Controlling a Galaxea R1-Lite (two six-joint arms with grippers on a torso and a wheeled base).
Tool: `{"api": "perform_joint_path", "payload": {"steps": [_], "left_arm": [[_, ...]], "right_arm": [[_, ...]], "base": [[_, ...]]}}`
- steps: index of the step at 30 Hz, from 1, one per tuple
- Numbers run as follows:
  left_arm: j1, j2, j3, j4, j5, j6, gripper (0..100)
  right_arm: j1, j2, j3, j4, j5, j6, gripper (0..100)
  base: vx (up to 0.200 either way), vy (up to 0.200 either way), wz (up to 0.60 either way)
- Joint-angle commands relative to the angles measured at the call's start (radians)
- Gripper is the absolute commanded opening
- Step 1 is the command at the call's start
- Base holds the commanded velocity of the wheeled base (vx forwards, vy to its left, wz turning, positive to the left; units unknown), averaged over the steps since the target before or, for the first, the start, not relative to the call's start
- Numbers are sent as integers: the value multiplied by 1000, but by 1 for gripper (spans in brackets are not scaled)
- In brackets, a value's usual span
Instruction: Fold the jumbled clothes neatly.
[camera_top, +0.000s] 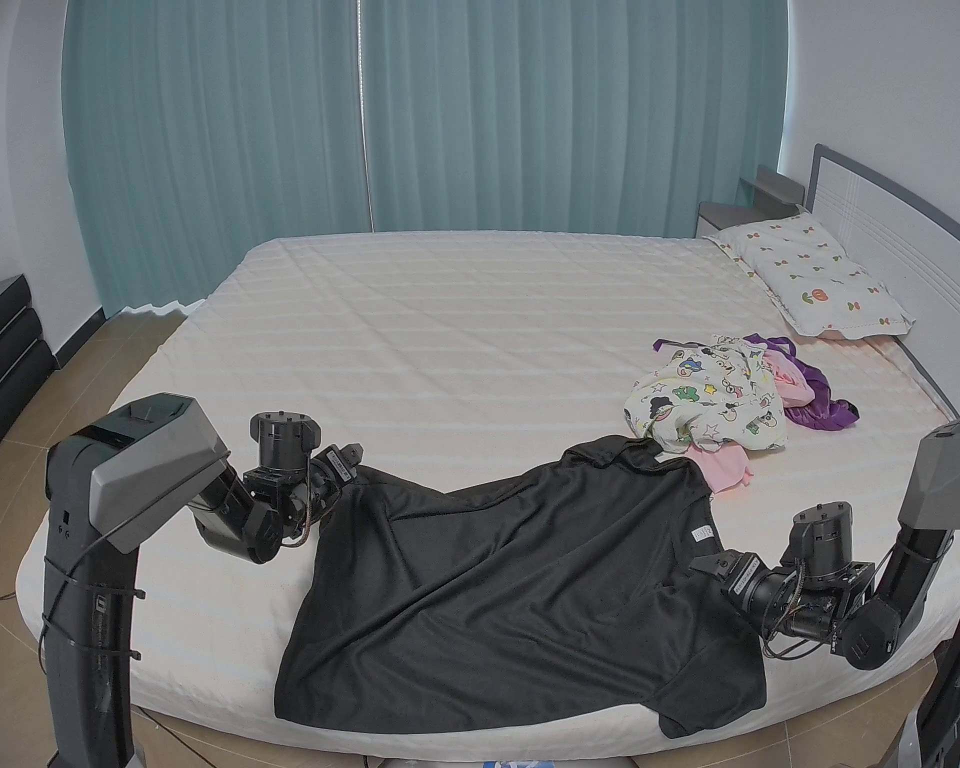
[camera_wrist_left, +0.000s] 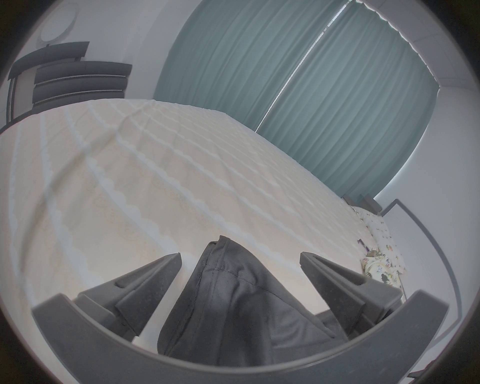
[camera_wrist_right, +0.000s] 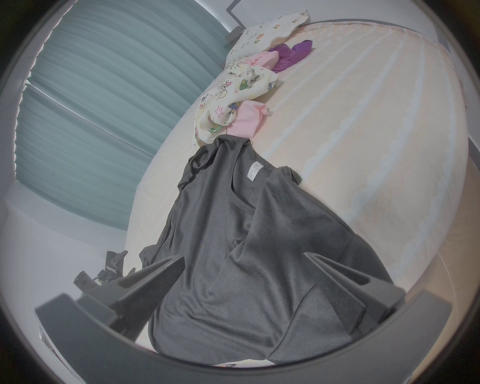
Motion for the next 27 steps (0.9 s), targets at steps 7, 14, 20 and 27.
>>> {"api": "perform_joint_path", "payload": {"steps": [7, 14, 20, 27], "left_arm": [[-3, 118, -97, 3, 36, 11, 100], [0, 121, -123, 27, 44, 11, 0], [15, 120, -159, 29, 72, 12, 0], [63, 123, -238, 64, 81, 58, 0]], "right_arm": [[2, 11, 1, -1, 0, 0, 100], [2, 13, 1, -1, 0, 0, 100], [2, 13, 3, -1, 0, 0, 100], [2, 13, 3, -1, 0, 0, 100]], "base": [[0, 0, 0], [0, 0, 0], [0, 0, 0], [0, 0, 0]]}}
